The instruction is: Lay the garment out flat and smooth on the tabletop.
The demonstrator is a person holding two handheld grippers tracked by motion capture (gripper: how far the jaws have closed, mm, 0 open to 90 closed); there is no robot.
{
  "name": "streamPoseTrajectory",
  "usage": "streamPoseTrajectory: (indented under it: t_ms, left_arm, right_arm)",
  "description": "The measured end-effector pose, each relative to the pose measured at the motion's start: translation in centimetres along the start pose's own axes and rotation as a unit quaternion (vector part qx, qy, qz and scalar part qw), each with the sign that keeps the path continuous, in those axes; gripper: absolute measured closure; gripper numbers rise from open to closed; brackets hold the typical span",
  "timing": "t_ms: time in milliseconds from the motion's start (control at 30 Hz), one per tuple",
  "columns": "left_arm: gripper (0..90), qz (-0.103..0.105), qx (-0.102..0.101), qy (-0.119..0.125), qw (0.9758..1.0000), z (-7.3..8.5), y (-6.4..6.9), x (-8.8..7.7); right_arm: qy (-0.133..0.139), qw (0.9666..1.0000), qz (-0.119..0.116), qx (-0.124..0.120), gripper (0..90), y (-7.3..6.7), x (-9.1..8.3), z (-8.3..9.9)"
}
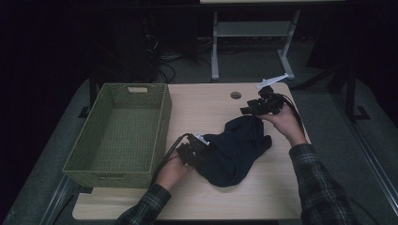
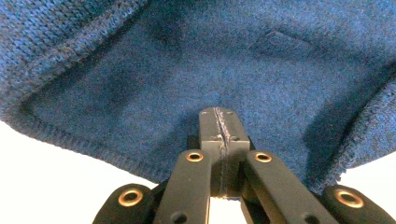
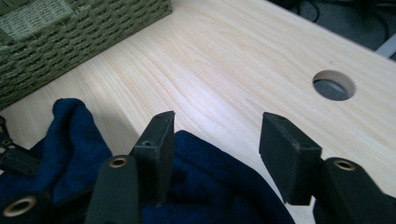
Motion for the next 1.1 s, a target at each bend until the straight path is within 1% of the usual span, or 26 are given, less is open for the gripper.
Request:
streamPoseTrajectory:
  t_ms: [33,167,233,300,433,533,600,633,700,767,867,900,967,1100]
  left_arm:
    - [90.0,0.0,0.001,-0.003,1.0,0.0,0.0,-0.1]
    - [90.0,0.0,0.002,-0.001,1.0,0.0,0.0,0.0]
    - [90.0,-0.001,0.002,-0.002,1.0,0.0,0.0,0.0]
    - [90.0,-0.001,0.0,-0.002,1.0,0.0,0.0,0.0]
    - [90.0,0.0,0.0,-0.001,1.0,0.0,0.0,0.0]
    - [90.0,0.0,0.0,-0.001,1.0,0.0,0.0,0.0]
    - [90.0,0.0,-0.001,-0.002,1.0,0.0,0.0,0.0]
    - [90.0,0.0,-0.001,-0.001,1.0,0.0,0.0,0.0]
    - [90.0,-0.001,0.0,-0.001,1.0,0.0,0.0,0.0]
    - [90.0,-0.001,0.0,0.0,1.0,0.0,0.0,0.0]
    - [90.0,-0.002,0.002,-0.002,1.0,0.0,0.0,0.0]
    - [90.0,-0.003,0.002,-0.002,1.0,0.0,0.0,0.0]
    - [90.0,-0.004,0.002,-0.004,1.0,0.0,0.0,0.0]
    - [90.0,-0.004,0.0,-0.004,1.0,0.0,0.0,0.0]
  right_arm:
    - [-0.004,1.0,-0.002,0.0,45.5,0.1,0.5,0.1]
    - [-0.039,0.9992,-0.001,-0.005,44.5,0.2,2.2,1.1]
    - [-0.052,0.9985,-0.002,-0.015,42.1,0.2,2.8,1.5]
    - [-0.063,0.9978,-0.007,-0.019,40.2,0.1,3.2,1.8]
    - [-0.08,0.9961,-0.002,-0.037,40.0,-0.1,3.8,2.3]
    - [-0.094,0.994,0.009,-0.054,44.5,-0.2,4.1,2.6]
    - [-0.098,0.9935,0.009,-0.057,53.7,-0.2,4.2,2.7]
    - [-0.102,0.993,0.011,-0.059,56.8,-0.3,4.2,2.8]
    - [-0.106,0.9921,0.009,-0.066,68.4,-0.4,4.2,2.9]
    - [-0.108,0.9913,0.012,-0.075,74.2,-0.4,4.3,2.9]
    - [-0.096,0.9921,0.025,-0.076,75.4,-0.3,4.0,2.5]
    - [-0.09,0.9929,0.03,-0.071,75.6,-0.1,3.9,2.4]
    - [-0.078,0.994,0.048,-0.06,75.9,0.4,3.6,2.0]
    - [-0.061,0.9944,0.081,-0.028,76.8,2.1,3.4,1.8]
Point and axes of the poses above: each handheld gripper's, and its own axes: x roughly forward along the jaws, z roughly out of its underside, y roughly to its right, the point moved 5 cm from there along x, roughly forward along the jaws, and after that the axes turned 12 degrees about z, right-handed, at the moved point
